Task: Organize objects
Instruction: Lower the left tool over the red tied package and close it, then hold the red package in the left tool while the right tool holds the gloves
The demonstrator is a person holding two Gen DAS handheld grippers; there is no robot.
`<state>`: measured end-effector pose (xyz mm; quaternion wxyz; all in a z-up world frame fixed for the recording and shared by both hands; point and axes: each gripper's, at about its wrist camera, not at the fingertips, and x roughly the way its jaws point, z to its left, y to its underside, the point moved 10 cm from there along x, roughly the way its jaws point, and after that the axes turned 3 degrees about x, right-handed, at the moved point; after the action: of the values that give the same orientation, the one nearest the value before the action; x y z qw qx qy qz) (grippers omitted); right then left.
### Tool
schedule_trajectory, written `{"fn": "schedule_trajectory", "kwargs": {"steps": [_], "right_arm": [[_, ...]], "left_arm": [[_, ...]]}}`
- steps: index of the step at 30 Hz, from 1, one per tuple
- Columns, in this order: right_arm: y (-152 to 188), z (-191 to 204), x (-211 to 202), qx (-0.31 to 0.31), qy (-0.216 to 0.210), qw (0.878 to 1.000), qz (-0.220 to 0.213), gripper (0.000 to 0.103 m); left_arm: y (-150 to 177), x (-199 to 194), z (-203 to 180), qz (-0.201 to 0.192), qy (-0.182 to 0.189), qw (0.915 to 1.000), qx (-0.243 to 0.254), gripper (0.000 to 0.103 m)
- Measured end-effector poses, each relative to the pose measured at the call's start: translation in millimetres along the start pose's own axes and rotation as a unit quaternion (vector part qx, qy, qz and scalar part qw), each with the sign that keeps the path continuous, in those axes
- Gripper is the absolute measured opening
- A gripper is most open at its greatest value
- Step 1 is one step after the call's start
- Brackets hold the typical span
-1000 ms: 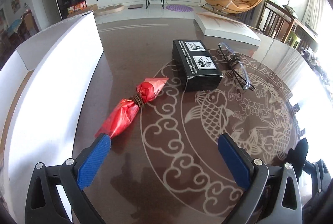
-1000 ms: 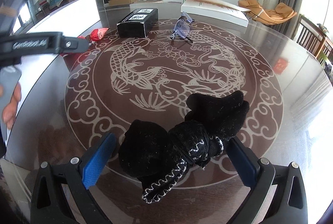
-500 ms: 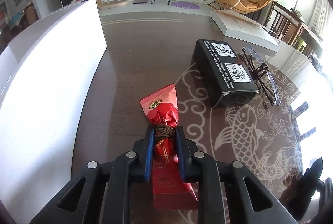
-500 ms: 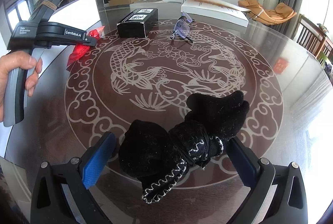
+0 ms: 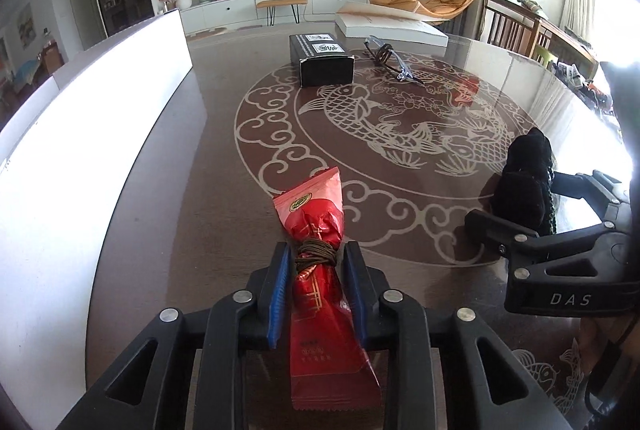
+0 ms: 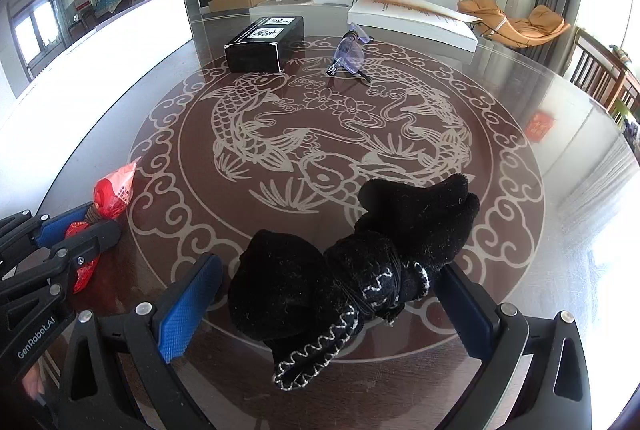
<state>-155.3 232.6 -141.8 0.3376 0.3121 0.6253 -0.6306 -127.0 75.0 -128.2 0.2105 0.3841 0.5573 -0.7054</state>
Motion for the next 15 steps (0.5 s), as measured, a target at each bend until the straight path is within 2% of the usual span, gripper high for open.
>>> {"fn": "schedule_trajectory", "kwargs": {"steps": [1,2,3,6,15], "right_arm": [[0.0,0.1,-0.1,0.0,0.0,1.0,0.0,0.103],[0.1,0.1,-0.1,0.0,0.0,1.0,0.0,0.103],[0.0,0.0,0.0,0.0,0.0,1.0,0.0,0.103],[0.0,0.0,-0.1,0.0,0.0,1.0,0.0,0.103],[0.1,0.1,0.0,0.0,0.0,1.0,0.0,0.103]], "left_arm": [[0.3,-0.1,4.5,0.001,-0.014,0.9999,0.0,0.062],[-1.4,3.4,10.4,0.007,-0.018,0.9998,-0.005,0.075],[1.7,6.7,14.9,0.018,-0.012,0.9996,-0.018,0.095],[5.3,13.1,21.7,0.033,0.004,0.9985,-0.044,0.103],[2.9,15.4,19.9,0.031,0.001,0.9988,-0.039,0.103]]}}
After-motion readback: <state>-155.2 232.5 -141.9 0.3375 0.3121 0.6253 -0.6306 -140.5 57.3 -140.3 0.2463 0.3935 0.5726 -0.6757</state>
